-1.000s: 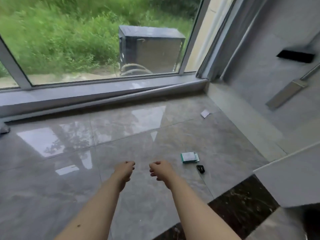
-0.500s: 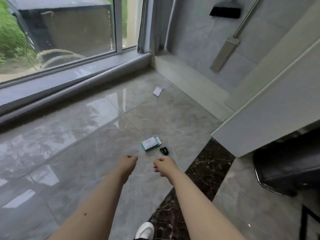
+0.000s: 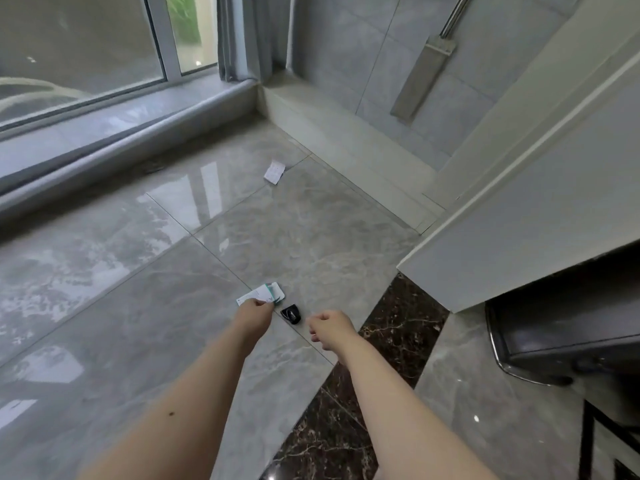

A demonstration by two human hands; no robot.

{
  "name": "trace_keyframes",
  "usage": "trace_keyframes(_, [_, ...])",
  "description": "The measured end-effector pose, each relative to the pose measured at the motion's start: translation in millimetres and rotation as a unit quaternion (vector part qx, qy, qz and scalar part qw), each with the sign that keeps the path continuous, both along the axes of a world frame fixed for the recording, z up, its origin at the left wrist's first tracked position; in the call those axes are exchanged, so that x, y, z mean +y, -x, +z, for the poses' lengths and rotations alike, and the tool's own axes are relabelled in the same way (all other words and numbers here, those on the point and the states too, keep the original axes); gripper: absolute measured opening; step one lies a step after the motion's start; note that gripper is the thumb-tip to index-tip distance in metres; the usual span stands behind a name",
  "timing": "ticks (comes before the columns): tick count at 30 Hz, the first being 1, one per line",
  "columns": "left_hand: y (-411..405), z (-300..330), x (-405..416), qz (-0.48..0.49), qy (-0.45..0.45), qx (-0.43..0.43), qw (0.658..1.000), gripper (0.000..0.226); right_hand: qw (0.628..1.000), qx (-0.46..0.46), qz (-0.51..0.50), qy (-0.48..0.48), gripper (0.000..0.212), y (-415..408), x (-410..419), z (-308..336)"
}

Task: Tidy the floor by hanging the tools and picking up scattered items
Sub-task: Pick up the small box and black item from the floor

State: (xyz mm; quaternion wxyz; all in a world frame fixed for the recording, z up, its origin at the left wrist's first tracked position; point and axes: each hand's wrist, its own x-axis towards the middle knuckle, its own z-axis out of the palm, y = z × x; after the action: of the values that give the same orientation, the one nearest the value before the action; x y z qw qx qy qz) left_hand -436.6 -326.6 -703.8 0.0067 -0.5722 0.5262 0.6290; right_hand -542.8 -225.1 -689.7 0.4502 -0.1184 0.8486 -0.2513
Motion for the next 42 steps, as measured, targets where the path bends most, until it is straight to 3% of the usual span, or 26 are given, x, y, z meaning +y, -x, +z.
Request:
trace_keyframes(11, [91,-91,-63,-0.045,0.005,-0.062,0.997,0.034,0.998,-0.033,0.032,-0.039,0.024,89,-62,-85])
trace_keyframes(14, [112,-121,-83,-0.048,0.010,-0.080,0.996,0.036,0.997,-0.044,0.042,-0.054,0.013,108,-86,-115])
trace_keyframes(20, [148,-177,-104,-0.076,0.016,-0.116,0.990,0.047,0.994,-0.070,0.059,-0.065,0.019,139,-118,-171])
trace_keyframes(26, [160,-232,-112,-0.046,-0.011,-0.149,0.988,0.032,0.989,-0.070,0.093,-0.089,0.013,161,-128,-229])
trace_keyframes(29, [162,-265,-110,-0.022,-0.009,-0.156,0.987,0.035,0.988,-0.069,0.103,-0.093,0.013,169,-130,-267])
trace_keyframes(35, [163,-342,-104,0.013,0.000,-0.174,0.985,0.027,0.983,-0.045,0.152,-0.094,0.026,167,-129,-347])
trace_keyframes(42, [150,-425,-101,-0.044,0.084,-0.216,0.972,0.045,0.972,0.002,0.205,-0.111,0.032,154,-120,-433])
